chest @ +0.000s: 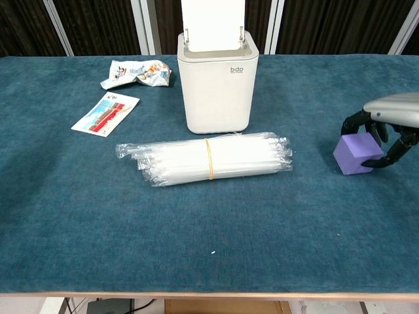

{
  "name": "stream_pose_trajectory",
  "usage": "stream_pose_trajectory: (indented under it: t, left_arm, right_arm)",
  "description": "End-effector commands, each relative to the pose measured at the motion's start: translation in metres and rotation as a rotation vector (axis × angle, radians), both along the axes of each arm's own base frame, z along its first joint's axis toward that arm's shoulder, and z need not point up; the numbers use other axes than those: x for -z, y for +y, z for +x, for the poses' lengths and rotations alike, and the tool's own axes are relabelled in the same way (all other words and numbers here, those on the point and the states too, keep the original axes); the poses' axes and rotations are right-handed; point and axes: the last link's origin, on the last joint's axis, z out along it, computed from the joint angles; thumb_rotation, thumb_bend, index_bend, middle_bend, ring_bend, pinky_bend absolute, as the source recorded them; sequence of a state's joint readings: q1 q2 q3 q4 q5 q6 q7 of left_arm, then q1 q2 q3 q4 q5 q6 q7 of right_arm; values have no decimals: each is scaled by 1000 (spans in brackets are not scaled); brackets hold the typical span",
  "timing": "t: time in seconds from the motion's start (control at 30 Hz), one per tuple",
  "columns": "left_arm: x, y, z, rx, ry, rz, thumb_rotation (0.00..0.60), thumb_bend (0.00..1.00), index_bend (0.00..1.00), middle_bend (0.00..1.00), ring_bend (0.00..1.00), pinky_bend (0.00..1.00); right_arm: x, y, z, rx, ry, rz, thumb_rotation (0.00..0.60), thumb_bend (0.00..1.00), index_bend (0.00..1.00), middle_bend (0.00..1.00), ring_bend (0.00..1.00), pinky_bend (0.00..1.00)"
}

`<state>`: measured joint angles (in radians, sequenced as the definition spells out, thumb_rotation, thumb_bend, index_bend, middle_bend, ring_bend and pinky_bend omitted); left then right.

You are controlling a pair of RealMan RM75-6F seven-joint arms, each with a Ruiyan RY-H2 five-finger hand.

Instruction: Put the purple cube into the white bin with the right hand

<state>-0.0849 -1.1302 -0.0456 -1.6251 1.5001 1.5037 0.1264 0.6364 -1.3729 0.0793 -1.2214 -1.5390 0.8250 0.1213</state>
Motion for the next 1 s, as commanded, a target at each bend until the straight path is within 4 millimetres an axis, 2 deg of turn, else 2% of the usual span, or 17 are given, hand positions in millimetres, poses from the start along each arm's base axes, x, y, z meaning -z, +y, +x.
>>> stream_pose_trajectory:
  t: [0.03, 0.17, 0.27, 0.3, 0.4, 0.5, 0.63, 0.8, 0.9, 1.0]
  left_arm:
    - [1, 0, 0, 0, 1, -4, 600, 74, 191, 152, 0, 0]
    - [0, 0, 0, -3, 1, -7, 600, 74, 191, 152, 0, 0]
    - [-1, -1, 0, -3, -5, -1, 600, 74, 191, 152, 0, 0]
    - [-1, -1, 0, -3, -5, -1, 600, 74, 191, 152, 0, 0]
    - [-1, -1, 1, 0, -6, -3, 600, 74, 191, 152, 0, 0]
    - [-1, -2, 1, -1, -10, -5, 600, 74, 191, 152, 0, 0]
    - [-3, -2, 0, -2, -12, -3, 600, 74, 191, 152, 0, 0]
    - [-2, -1, 0, -2, -16, -10, 600, 74, 191, 152, 0, 0]
    - [-2, -1, 0, 1, -17, -16, 600, 74, 191, 152, 0, 0]
    - [-2, -1, 0, 1, -19, -18, 600, 74, 191, 152, 0, 0]
  right_arm:
    - [-19, 0, 11, 3, -106, -45, 600, 331, 530, 541, 522, 516]
    - [-56, -4, 32, -20, -202, -110, 600, 331, 529, 524, 509, 515]
    - [-86, -15, 60, -55, -280, -168, 600, 328, 493, 498, 485, 515]
    - [-90, -17, 66, -62, -293, -176, 600, 325, 469, 482, 474, 515]
    - [-102, -34, 100, -94, -343, -186, 600, 310, 412, 438, 442, 516]
    - [-102, -49, 129, -117, -354, -177, 600, 297, 364, 400, 412, 515]
    - [-92, -65, 167, -160, -342, -150, 600, 287, 348, 375, 394, 515]
    - [-68, -86, 218, -181, -323, -107, 600, 241, 329, 352, 376, 515]
    - [-54, -91, 234, -176, -295, -91, 600, 221, 326, 346, 370, 515]
    - [-43, -93, 241, -165, -263, -74, 600, 201, 318, 332, 362, 515]
